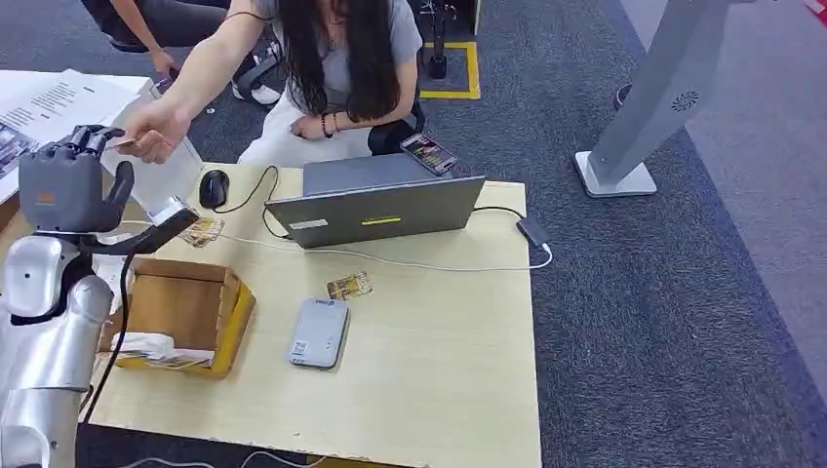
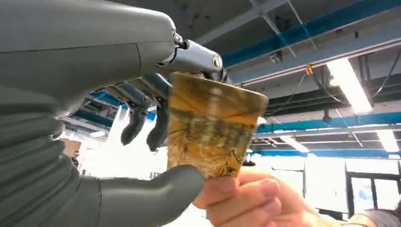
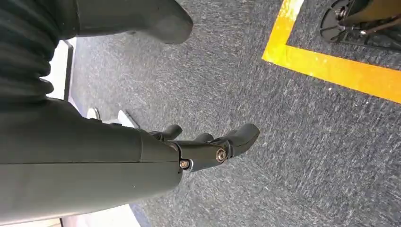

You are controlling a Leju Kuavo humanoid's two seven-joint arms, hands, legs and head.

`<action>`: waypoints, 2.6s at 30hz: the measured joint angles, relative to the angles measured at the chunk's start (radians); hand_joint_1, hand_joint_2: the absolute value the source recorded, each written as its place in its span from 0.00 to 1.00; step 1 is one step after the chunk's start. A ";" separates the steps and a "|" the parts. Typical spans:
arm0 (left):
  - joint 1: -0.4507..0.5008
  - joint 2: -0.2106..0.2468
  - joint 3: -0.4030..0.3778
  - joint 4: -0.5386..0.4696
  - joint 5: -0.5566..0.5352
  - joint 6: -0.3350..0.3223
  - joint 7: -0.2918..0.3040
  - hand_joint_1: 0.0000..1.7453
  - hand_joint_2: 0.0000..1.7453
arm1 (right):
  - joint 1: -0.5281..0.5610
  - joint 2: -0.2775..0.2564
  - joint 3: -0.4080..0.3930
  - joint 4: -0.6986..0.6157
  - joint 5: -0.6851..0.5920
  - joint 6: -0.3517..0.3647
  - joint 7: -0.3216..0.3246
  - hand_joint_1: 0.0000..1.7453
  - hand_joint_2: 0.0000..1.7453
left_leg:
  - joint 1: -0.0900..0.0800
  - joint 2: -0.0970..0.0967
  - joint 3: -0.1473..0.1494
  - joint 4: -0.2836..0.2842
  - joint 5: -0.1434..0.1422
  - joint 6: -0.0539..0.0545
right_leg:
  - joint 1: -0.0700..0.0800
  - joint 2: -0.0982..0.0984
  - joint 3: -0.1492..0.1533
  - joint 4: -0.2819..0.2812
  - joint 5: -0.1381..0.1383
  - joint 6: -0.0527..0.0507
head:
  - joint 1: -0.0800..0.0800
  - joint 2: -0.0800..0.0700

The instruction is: Pass the card to the sensor for recognition and then transmit it.

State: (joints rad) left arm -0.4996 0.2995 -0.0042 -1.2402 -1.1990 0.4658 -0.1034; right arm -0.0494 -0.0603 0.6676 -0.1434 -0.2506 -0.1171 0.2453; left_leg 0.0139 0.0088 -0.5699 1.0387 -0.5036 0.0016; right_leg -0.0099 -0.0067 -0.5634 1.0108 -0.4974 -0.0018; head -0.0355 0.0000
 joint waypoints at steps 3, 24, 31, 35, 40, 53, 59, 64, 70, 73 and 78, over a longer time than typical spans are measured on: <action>0.014 -0.018 -0.002 -0.007 -0.006 0.001 -0.002 0.00 1.00 | -0.001 0.000 0.000 0.000 -0.001 -0.001 0.000 0.00 1.00 | 0.000 0.000 0.000 0.000 0.000 0.000 | 0.000 0.000 0.000 0.000 0.000 0.000 | 0.000 0.000; 0.291 -0.108 -0.102 -0.294 -0.013 -0.047 0.018 0.00 1.00 | 0.004 -0.001 -0.002 0.000 -0.067 -0.024 0.002 0.00 1.00 | 0.000 0.003 0.000 0.000 -0.002 0.002 | -0.001 0.002 0.000 0.000 -0.001 0.001 | -0.001 0.000; 0.565 -0.113 -0.165 -0.478 -0.046 -0.038 0.034 0.00 1.00 | 0.019 0.002 -0.015 0.000 -0.097 -0.042 0.002 0.00 1.00 | -0.001 0.003 0.000 0.000 -0.005 0.005 | -0.001 0.002 0.000 -0.001 -0.004 0.004 | 0.000 0.000; 0.608 -0.113 -0.177 -0.524 -0.046 -0.042 0.039 0.00 1.00 | 0.018 0.002 -0.020 0.000 -0.099 -0.042 0.002 0.00 1.00 | -0.001 0.002 0.000 0.000 -0.005 0.005 | -0.001 0.001 0.000 -0.001 -0.003 0.004 | 0.000 0.000; 0.630 -0.113 -0.178 -0.550 -0.045 -0.044 0.039 0.00 1.00 | 0.019 0.002 -0.021 0.000 -0.100 -0.042 0.002 0.00 1.00 | -0.001 0.002 0.000 0.001 -0.005 0.005 | -0.001 0.001 0.001 -0.001 -0.003 0.005 | 0.000 0.000; 0.638 -0.112 -0.178 -0.562 -0.045 -0.044 0.039 0.00 1.00 | 0.019 0.002 -0.022 0.000 -0.100 -0.042 0.002 0.00 1.00 | -0.001 0.002 0.000 0.001 -0.005 0.005 | -0.001 0.001 0.001 -0.001 -0.003 0.005 | 0.000 0.000; 0.712 -0.112 -0.184 -0.583 -0.052 -0.039 0.049 0.00 1.00 | 0.021 0.003 -0.027 0.000 -0.117 -0.044 -0.007 0.00 1.00 | -0.001 0.005 0.000 0.000 -0.006 0.006 | -0.001 0.003 0.001 -0.001 -0.003 0.005 | 0.000 0.000; 0.872 -0.084 -0.195 -0.612 -0.013 0.012 0.108 0.00 1.00 | 0.027 0.007 -0.030 0.001 -0.136 -0.052 -0.015 0.00 1.00 | -0.001 0.004 0.000 0.000 -0.007 0.008 | -0.001 0.003 0.001 -0.001 -0.006 0.007 | 0.000 0.000; 0.980 -0.069 -0.168 -0.624 0.031 -0.027 0.122 0.00 1.00 | 0.028 0.011 -0.030 0.002 -0.146 -0.056 -0.017 0.00 1.00 | -0.001 0.004 0.000 0.000 -0.008 0.007 | -0.001 0.002 0.001 -0.001 -0.006 0.007 | 0.000 0.000; 1.012 -0.082 -0.112 -0.615 0.039 -0.035 0.087 0.00 1.00 | 0.029 0.013 -0.030 0.002 -0.150 -0.054 -0.021 0.00 1.00 | -0.001 0.004 0.000 0.000 -0.008 0.007 | -0.001 0.002 0.001 -0.001 -0.006 0.007 | 0.000 0.000; 1.045 -0.120 -0.018 -0.607 0.044 -0.050 0.026 0.00 1.00 | 0.030 0.016 -0.030 0.003 -0.156 -0.054 -0.021 0.00 1.00 | -0.001 0.003 0.000 0.000 -0.008 0.007 | -0.001 0.002 0.002 -0.001 -0.006 0.007 | -0.001 0.000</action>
State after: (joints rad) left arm 0.5456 0.1796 -0.0222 -1.8471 -1.1551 0.4155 -0.0774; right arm -0.0194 -0.0439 0.6378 -0.1404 -0.4070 -0.1709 0.2239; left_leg 0.0125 0.0121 -0.5695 1.0392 -0.5116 0.0087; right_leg -0.0110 -0.0050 -0.5615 1.0096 -0.5032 0.0050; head -0.0362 0.0000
